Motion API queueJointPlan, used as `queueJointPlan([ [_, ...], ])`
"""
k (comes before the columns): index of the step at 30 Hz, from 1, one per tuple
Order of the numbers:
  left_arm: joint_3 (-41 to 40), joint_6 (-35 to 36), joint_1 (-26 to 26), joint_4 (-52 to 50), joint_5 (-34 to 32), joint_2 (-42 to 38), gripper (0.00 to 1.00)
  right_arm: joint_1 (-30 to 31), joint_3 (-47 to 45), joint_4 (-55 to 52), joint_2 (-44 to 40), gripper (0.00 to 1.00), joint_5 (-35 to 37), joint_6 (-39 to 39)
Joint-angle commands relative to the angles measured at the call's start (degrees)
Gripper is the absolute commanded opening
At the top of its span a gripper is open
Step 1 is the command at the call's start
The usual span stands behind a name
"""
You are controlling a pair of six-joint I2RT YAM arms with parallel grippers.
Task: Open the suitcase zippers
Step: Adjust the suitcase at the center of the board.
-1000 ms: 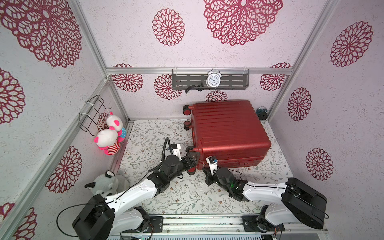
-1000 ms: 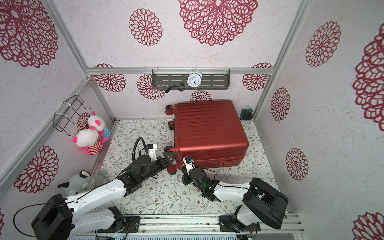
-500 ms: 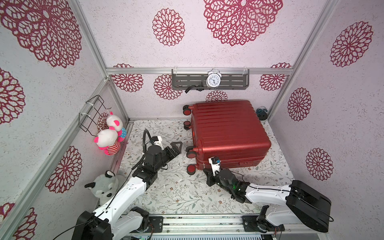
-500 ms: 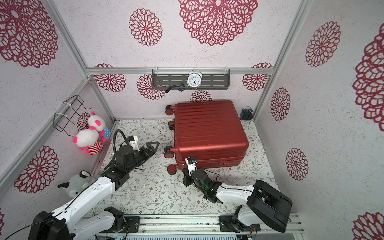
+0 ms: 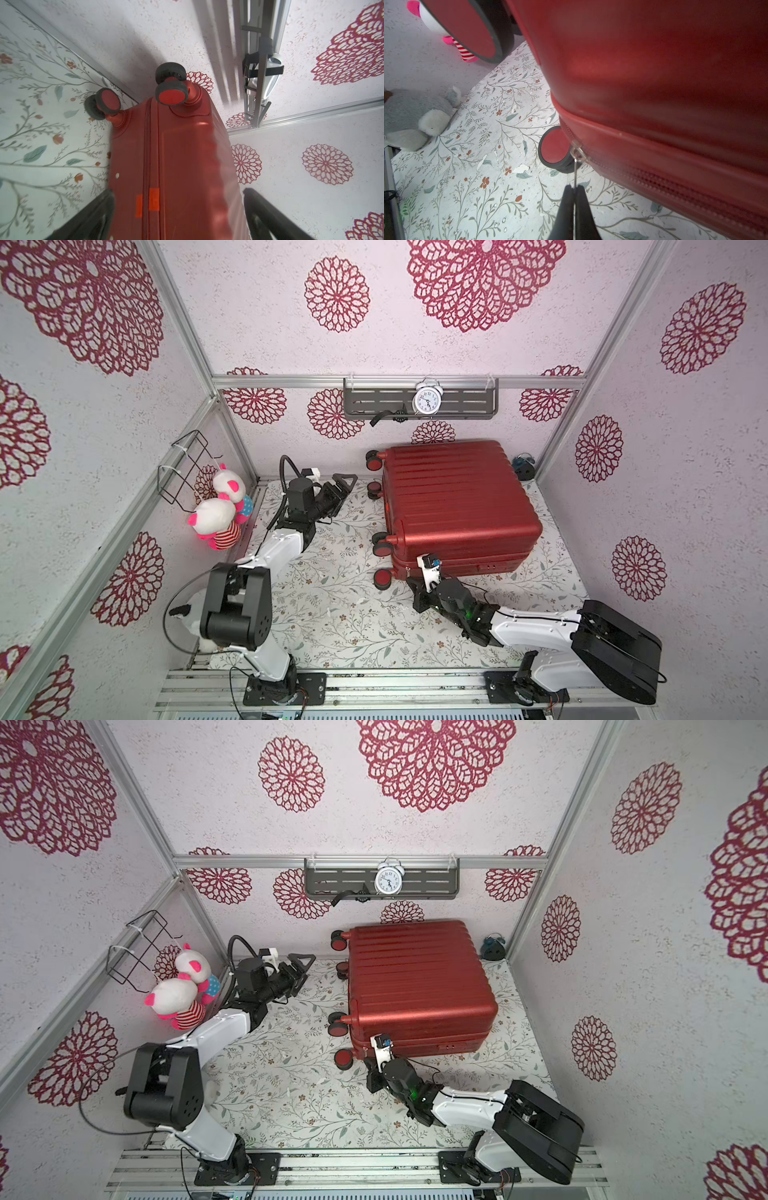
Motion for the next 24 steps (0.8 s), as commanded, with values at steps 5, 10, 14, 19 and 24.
queueJointPlan([
  [5,15.6,-6.9,0.45,7.04,7.7,14.68,0.99,1.75,0.87,-1.73,0.05,0.0,-3.78,-0.42],
  [10,24.19,-9.21,0.34,7.53,8.74,22.72,0.99,1.75,0.95,-2.12,-0.04,0.0,-3.52,-0.58],
  [14,29.11,-9.92,0.02,6.28,9.32,27.09,0.99,1.74,0.98,-2.34,0.05,0.0,-3.5,-0.46],
  [19,38.44,-10.5,-0.36,3.58,10.75,33.79,0.99,1.78,1.21,-2.43,0.28,0.0,-3.77,-0.38],
  [24,46.43,-13.09,-0.93,3.45,12.97,39.81,0.98,1.74,1.73,-2.78,0.78,0.0,-3.9,-0.51],
])
